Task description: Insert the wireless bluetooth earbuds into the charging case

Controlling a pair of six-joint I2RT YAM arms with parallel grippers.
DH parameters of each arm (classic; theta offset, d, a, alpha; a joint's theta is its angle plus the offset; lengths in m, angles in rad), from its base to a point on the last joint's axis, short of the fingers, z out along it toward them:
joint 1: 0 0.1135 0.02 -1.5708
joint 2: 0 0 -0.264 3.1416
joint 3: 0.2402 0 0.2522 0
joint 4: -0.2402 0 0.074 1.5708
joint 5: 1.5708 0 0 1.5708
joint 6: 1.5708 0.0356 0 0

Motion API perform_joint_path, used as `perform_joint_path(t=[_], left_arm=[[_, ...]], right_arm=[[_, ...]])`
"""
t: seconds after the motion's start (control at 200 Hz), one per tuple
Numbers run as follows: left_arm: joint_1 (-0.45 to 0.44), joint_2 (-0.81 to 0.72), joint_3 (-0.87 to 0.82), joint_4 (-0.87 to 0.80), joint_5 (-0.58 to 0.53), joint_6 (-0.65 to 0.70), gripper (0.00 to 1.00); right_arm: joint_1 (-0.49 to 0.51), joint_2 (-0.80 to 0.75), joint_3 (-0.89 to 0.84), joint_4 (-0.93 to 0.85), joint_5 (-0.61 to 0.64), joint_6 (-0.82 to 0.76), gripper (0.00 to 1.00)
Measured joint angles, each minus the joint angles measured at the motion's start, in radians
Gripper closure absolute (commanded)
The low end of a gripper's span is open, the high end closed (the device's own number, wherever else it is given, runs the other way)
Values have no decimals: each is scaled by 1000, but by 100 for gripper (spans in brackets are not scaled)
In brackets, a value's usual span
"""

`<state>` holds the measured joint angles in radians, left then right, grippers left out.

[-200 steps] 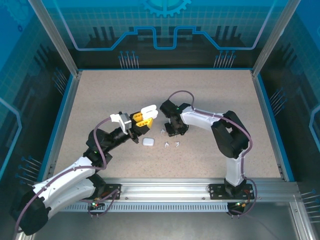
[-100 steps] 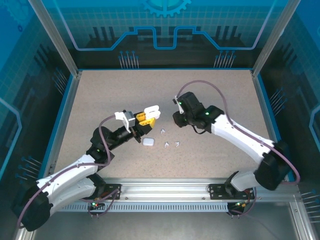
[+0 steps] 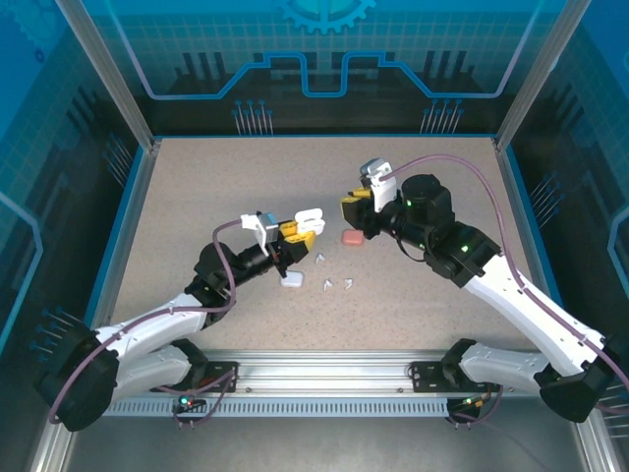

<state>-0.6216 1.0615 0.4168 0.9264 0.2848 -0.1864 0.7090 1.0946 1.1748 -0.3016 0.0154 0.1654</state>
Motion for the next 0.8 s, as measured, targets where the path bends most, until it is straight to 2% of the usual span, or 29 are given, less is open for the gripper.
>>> perform_joint_path(t=[0.38,0.8], left_arm=[[-8,1,2,8,1,-8,95],[-10,1,2,27,8,-26,95]], right_arm=[[77,67,3,56,-41,-30,75],[94,84,-3,70,-25,-33,75]])
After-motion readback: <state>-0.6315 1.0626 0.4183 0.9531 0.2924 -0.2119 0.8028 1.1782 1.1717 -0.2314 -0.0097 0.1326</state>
